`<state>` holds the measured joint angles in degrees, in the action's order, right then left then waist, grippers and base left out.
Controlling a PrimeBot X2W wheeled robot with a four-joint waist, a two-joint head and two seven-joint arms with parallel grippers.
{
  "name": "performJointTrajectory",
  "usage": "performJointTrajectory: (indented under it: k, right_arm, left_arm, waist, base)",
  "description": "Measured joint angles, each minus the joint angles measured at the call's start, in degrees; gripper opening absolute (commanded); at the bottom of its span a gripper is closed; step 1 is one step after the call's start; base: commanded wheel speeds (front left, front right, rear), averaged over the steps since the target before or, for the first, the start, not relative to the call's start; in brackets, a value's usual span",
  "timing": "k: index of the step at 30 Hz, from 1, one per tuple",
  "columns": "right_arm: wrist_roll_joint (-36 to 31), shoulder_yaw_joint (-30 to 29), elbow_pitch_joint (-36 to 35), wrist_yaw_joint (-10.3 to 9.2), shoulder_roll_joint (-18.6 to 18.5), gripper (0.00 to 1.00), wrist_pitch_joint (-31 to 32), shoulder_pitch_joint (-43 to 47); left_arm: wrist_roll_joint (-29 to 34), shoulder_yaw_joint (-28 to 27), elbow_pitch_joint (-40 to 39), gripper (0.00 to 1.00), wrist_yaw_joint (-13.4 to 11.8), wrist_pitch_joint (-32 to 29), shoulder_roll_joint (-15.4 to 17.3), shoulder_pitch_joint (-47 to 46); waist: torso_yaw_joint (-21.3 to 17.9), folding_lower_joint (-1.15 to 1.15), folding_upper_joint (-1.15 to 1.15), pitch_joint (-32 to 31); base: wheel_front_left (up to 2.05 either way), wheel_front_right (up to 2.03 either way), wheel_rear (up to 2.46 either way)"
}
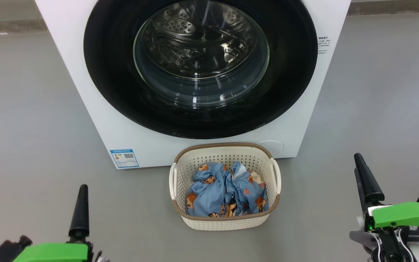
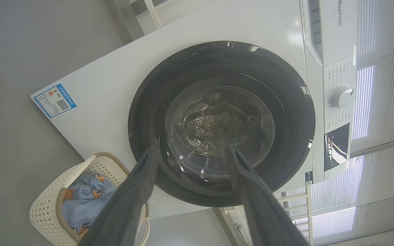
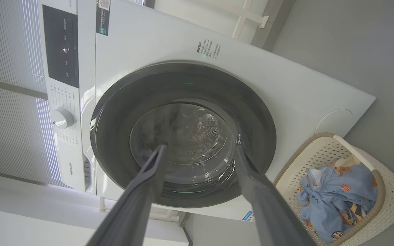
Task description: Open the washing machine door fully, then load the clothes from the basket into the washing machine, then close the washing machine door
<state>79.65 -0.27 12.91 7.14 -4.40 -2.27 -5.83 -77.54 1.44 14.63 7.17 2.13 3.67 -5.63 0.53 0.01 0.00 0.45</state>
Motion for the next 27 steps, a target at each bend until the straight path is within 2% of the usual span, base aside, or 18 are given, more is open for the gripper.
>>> performJointTrajectory:
  k: [13,27]
  right_arm:
    - [-9.8,3.3,-0.4,0.0,-1.9,1.0,-2.0,-1.4]
    - [-21.2,6.0,1.3,0.0,-3.4,1.0,-4.3,-2.6]
  left_arm:
    - [11.0,1.1,0.1,1.0,0.0,2.0,0.2,-0.4]
    - [26.9,2.0,1.9,1.0,0.0,4.4,0.3,-1.8]
  waist:
    - [0.2,0.0,0.0,0.0]
    - [0.3,0.0,0.0,-0.2]
  base:
    - [0.0,0.0,0.0]
    - [0.0,0.0,0.0]
